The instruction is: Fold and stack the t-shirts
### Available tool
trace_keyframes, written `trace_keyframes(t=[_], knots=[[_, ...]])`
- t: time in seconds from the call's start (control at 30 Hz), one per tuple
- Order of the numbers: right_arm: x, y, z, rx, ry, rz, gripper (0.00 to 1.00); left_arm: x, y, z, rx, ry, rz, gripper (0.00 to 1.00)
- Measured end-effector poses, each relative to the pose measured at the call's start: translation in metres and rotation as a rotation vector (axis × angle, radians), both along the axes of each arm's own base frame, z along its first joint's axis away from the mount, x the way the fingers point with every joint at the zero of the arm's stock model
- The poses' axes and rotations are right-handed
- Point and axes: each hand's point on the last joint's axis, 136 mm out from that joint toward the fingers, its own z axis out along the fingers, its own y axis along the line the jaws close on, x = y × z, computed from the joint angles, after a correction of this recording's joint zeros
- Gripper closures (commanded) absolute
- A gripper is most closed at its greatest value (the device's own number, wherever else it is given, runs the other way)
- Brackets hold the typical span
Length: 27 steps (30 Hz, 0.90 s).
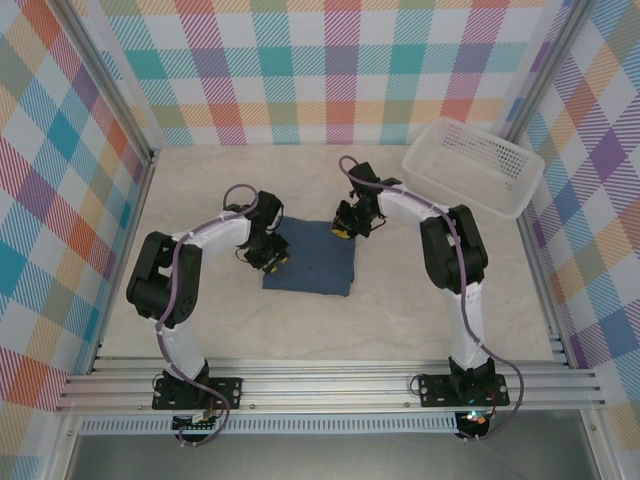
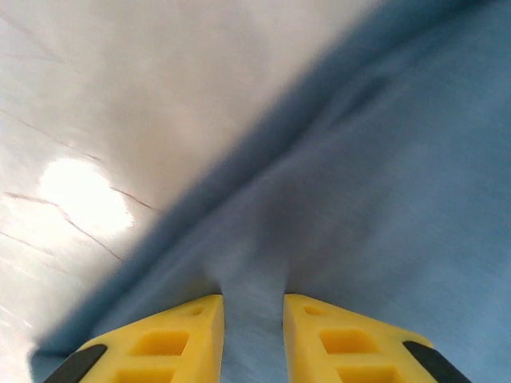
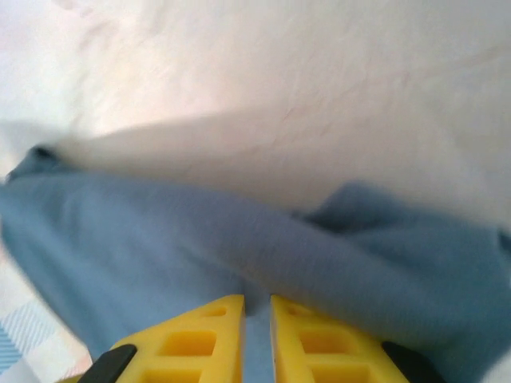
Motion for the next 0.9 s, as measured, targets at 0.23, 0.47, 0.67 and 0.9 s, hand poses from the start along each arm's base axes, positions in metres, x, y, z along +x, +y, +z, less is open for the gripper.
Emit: trace_keyframes(t=[0.23,0.47,0.67,0.9], knots=[[0.008,-0.007,-0.004,0.029,0.036,-0.021,0.84,0.007,0.015,-0.006,-0.015,-0.022,0.044,0.73],[-0.002,-0.011,0.008,0.054,0.012,-0.001,0.79,0.003,0.016,0.025,0.006,-0.08,0.058,0.53],[-0.029,-0.025,0.061,0.096,-0.073,0.007,0.74,-0.042,-0.042,0.084,-0.146,-0.201,0.091,0.31],[-0.067,-0.047,0.094,0.136,-0.121,0.006,0.74,-0.078,-0.1,0.039,-0.227,-0.124,0.258,0.34]])
